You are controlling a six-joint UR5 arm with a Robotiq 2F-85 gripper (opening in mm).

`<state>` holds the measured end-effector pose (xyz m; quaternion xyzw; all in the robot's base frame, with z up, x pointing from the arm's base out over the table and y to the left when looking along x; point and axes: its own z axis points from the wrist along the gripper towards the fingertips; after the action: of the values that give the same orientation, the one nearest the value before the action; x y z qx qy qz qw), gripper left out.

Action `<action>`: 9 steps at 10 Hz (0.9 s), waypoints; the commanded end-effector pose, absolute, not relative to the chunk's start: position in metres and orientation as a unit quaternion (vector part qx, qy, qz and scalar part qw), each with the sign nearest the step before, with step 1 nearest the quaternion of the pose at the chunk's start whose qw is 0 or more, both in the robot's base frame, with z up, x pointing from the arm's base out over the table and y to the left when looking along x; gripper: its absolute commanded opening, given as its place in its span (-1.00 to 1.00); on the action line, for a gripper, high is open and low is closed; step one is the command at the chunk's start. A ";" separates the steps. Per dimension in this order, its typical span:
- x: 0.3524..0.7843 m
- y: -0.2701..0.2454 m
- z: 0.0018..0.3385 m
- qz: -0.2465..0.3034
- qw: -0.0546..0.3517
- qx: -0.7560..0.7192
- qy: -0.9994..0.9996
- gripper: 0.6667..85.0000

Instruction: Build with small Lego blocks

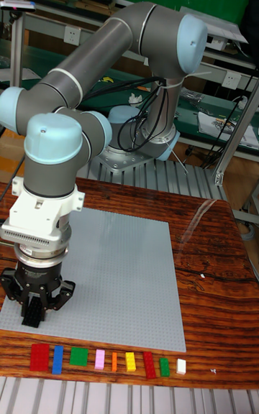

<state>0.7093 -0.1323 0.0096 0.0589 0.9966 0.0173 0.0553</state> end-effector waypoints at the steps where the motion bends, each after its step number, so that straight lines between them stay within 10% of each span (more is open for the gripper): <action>1: 0.704 -0.135 0.008 0.017 0.051 0.046 0.998 -0.99; 9: 0.702 -0.135 0.003 0.018 0.052 0.023 0.998 -0.99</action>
<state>0.7016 -0.1355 0.0043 0.0305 0.9983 0.0121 0.0486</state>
